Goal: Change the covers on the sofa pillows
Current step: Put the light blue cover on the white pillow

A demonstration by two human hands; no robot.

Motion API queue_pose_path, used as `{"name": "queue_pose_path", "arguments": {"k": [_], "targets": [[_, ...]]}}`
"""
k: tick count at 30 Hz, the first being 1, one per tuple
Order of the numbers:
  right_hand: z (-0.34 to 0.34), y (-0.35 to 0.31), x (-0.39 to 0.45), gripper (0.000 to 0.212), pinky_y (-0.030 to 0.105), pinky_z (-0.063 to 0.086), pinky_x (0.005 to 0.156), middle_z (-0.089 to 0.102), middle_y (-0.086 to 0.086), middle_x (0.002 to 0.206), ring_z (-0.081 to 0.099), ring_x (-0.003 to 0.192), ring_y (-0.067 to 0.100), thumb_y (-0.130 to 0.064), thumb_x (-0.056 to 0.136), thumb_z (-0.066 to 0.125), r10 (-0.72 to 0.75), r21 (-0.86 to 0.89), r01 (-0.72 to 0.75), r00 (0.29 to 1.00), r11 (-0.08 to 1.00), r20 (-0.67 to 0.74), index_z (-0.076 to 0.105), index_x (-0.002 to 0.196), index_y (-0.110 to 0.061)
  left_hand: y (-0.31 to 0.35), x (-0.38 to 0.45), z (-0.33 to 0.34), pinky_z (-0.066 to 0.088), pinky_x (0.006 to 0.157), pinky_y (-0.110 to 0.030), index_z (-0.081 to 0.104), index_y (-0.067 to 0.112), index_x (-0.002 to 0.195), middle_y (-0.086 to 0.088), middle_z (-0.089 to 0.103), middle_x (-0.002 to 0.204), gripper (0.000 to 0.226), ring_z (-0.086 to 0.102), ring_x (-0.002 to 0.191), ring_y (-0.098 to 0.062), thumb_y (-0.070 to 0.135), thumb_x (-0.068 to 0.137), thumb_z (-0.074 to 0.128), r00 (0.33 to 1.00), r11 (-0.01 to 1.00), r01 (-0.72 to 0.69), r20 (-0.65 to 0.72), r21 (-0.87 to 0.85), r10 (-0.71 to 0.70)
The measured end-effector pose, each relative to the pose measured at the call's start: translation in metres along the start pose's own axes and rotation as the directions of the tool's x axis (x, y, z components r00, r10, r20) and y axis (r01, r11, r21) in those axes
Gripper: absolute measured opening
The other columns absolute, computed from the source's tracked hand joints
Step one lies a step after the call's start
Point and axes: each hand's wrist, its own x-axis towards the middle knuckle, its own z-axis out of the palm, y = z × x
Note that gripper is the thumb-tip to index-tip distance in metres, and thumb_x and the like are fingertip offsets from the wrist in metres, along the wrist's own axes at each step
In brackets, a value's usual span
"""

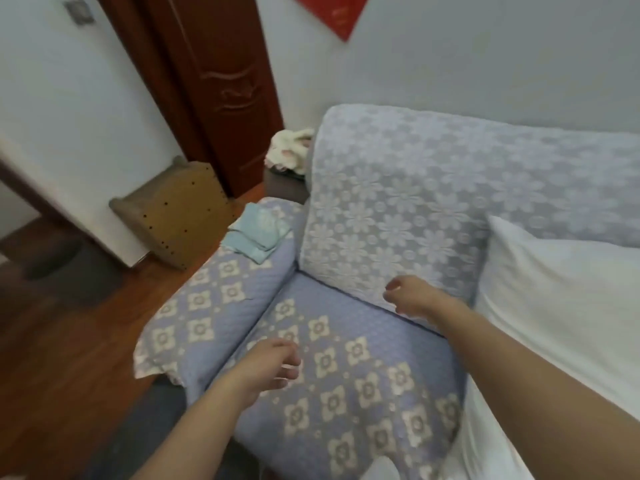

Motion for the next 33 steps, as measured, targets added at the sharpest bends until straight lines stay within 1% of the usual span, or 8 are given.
{"name": "queue_pose_path", "arguments": {"k": [7,11,13,17,24,28,31,33], "targets": [[0.122,-0.155,0.144,0.034,0.041,0.055,0.093,0.064,0.013,0.117,0.068,0.104,0.027,-0.022,0.1,0.054,0.126,0.274,-0.151,0.986,0.95,0.107,0.058,0.13,-0.008,-0.023,0.19,-0.167,0.042,0.068,-0.032,0.061,0.012,0.088,-0.02,0.069,0.091,0.016,0.057,0.071,-0.021,0.02,0.099,0.053,0.999,0.967,0.001,-0.045,0.256,0.011],[0.174,-0.198,0.193,0.036,0.052,0.053,0.098,0.065,0.023,0.124,0.065,0.113,0.039,-0.016,0.099,0.054,0.261,0.185,-0.292,0.949,0.938,0.175,0.058,0.131,-0.001,-0.026,0.282,-0.212,0.044,0.064,-0.03,0.051,0.022,0.087,-0.004,0.058,0.086,0.012,0.057,0.076,-0.023,0.027,0.099,0.052,0.999,0.884,0.026,0.012,0.466,-0.036],[0.182,-0.212,0.211,0.037,0.055,0.053,0.097,0.064,0.025,0.126,0.066,0.112,0.041,-0.015,0.099,0.055,0.293,0.199,-0.32,0.944,0.926,0.155,0.057,0.132,0.0,-0.009,0.333,-0.226,0.048,0.07,-0.031,0.053,0.023,0.1,-0.007,0.061,0.097,0.005,0.064,0.086,-0.027,0.023,0.098,0.057,0.998,0.956,0.056,-0.022,0.288,-0.051],[0.184,-0.223,0.247,0.039,0.053,0.05,0.096,0.053,0.032,0.136,0.055,0.088,0.029,-0.011,0.101,0.052,0.373,0.223,-0.395,0.918,0.891,0.133,0.051,0.135,0.008,0.036,0.437,-0.239,0.039,0.055,-0.028,0.054,0.014,0.081,-0.009,0.054,0.075,0.018,0.053,0.06,-0.02,0.008,0.098,0.052,0.977,0.938,0.184,-0.047,-0.293,-0.207],[0.193,-0.217,0.281,0.029,0.04,0.056,0.084,0.067,0.007,0.104,0.07,0.092,0.024,-0.022,0.099,0.055,0.421,0.255,-0.435,0.9,0.863,0.111,0.064,0.119,-0.003,0.058,0.53,-0.232,0.042,0.062,-0.03,0.062,0.011,0.108,-0.008,0.062,0.093,0.014,0.056,0.07,-0.016,0.022,0.099,0.06,0.967,0.803,0.151,-0.082,-0.577,-0.242],[0.199,-0.202,0.273,0.019,0.041,0.057,0.089,0.069,0.007,0.106,0.07,0.096,0.023,-0.026,0.098,0.055,0.469,0.238,-0.491,0.871,0.838,0.143,0.066,0.11,-0.015,0.067,0.547,-0.237,0.048,0.079,-0.033,0.063,0.0,0.127,-0.017,0.068,0.126,0.038,0.067,0.113,-0.031,0.024,0.098,0.059,0.935,0.876,0.167,-0.209,-0.452,-0.286],[0.198,-0.192,0.263,0.018,0.038,0.057,0.085,0.069,0.005,0.105,0.07,0.095,0.021,-0.024,0.099,0.053,0.498,0.25,-0.515,0.857,0.82,0.133,0.066,0.107,-0.016,0.087,0.518,-0.229,0.052,0.073,-0.031,0.069,-0.002,0.106,-0.01,0.07,0.103,0.02,0.068,0.096,-0.029,0.015,0.095,0.066,0.901,0.956,-0.043,-0.425,-0.289,-0.088],[0.199,-0.192,0.251,0.017,0.041,0.059,0.082,0.07,0.004,0.103,0.07,0.092,0.017,-0.024,0.099,0.053,0.488,0.319,-0.482,0.87,0.816,0.069,0.067,0.107,-0.018,0.101,0.47,-0.221,0.053,0.073,-0.032,0.068,0.006,0.094,-0.006,0.068,0.085,0.007,0.065,0.082,-0.022,0.013,0.093,0.069,0.901,0.968,-0.233,-0.395,-0.096,0.178]]}}
